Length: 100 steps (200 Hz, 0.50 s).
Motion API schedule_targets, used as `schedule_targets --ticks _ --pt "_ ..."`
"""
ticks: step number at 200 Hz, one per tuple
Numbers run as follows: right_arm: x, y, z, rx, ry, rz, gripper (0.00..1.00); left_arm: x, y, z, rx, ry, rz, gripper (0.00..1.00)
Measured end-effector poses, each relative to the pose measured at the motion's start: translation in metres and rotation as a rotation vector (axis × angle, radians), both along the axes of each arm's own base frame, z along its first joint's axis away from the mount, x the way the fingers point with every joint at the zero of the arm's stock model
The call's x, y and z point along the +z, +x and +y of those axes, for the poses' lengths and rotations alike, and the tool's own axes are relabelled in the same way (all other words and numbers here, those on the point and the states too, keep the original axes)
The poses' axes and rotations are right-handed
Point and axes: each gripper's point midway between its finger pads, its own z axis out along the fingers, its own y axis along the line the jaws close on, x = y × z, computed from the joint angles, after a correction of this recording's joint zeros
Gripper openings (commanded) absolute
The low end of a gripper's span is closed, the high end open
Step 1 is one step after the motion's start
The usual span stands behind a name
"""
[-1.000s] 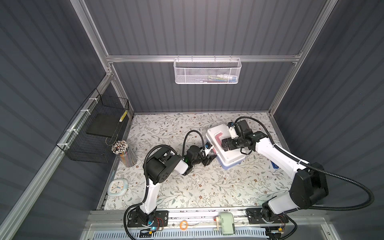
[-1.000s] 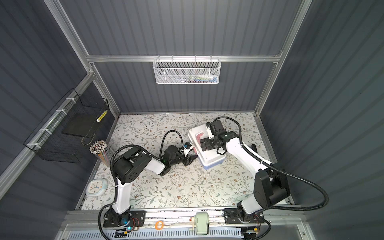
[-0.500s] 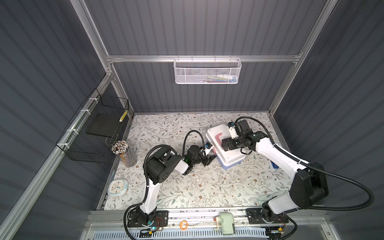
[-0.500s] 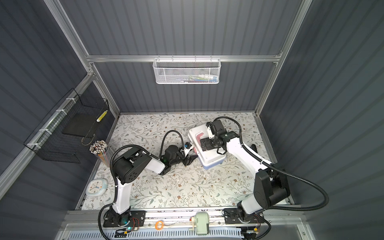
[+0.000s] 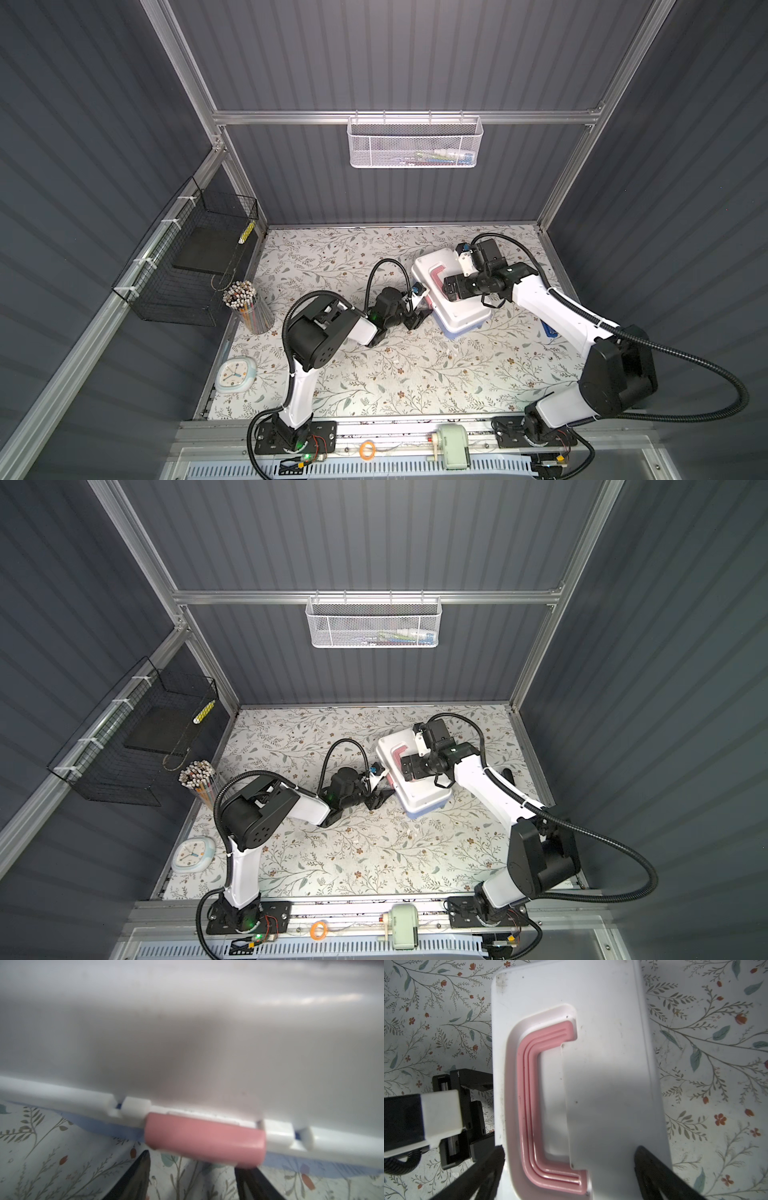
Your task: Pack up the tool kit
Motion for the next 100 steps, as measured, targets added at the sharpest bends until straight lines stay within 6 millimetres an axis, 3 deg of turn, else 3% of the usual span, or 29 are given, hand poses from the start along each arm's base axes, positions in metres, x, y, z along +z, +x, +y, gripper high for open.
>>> schedule_targets --ticks 100 --pt "-0.0008 0.0016 -0.0029 -0.010 0.009 0.002 0.95 0.0067 0.0011 0.0001 -0.013 0.014 -0.032 0.65"
